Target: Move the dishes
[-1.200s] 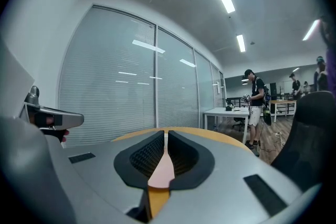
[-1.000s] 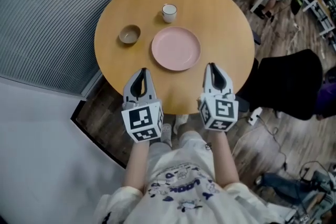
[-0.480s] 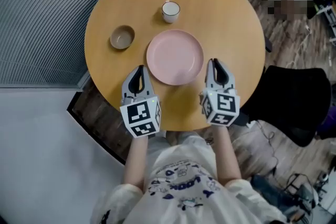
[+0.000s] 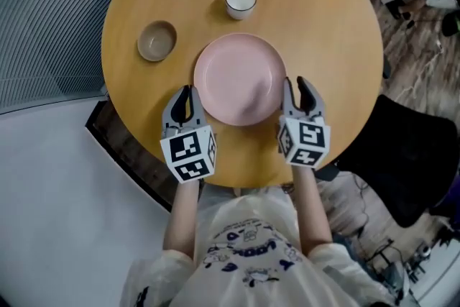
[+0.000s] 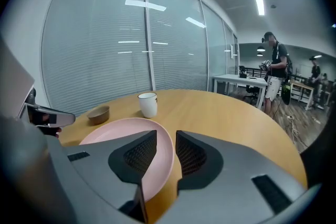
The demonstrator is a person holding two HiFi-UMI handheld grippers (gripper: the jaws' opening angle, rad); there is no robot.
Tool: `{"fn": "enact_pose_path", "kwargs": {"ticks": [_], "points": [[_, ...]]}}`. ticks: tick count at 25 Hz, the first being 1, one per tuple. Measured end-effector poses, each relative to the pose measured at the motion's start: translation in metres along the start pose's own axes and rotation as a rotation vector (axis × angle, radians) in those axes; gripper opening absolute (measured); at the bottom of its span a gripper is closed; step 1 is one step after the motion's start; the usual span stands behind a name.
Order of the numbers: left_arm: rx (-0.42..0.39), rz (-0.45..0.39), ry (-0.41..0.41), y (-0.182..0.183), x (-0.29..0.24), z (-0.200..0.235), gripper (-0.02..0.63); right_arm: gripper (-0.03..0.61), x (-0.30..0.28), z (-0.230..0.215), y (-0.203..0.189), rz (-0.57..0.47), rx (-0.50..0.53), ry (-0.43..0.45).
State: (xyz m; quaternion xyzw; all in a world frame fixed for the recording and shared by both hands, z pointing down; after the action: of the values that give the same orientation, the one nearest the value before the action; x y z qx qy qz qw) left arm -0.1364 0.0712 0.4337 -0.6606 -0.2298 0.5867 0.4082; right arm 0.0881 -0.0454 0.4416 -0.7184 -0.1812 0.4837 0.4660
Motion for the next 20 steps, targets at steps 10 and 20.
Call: {"fn": "enact_pose_path", "kwargs": {"ticks": [10,20], "points": [[0.094,0.131,0.014,-0.041,-0.039,0.003,0.086,0.092,-0.041,-0.01,-0.038,0.107,-0.023,0.017],[0.139,0.234,-0.044,-0.067,-0.057,-0.007,0.081,0.068,-0.06,-0.013,-0.061,0.176,-0.05,-0.018]]}}
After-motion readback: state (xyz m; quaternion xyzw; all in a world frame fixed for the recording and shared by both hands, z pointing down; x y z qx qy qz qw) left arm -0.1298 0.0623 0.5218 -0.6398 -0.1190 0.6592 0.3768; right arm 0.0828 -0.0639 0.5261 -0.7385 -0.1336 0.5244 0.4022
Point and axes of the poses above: the fingertips, and each gripper's own axes: x backward along the fingers, z to its left, y out of its top, the point moved 1 cm from there along x, backward along the fingers, and after that the axes turned 4 degrees about -x, right-handed, at the moved point
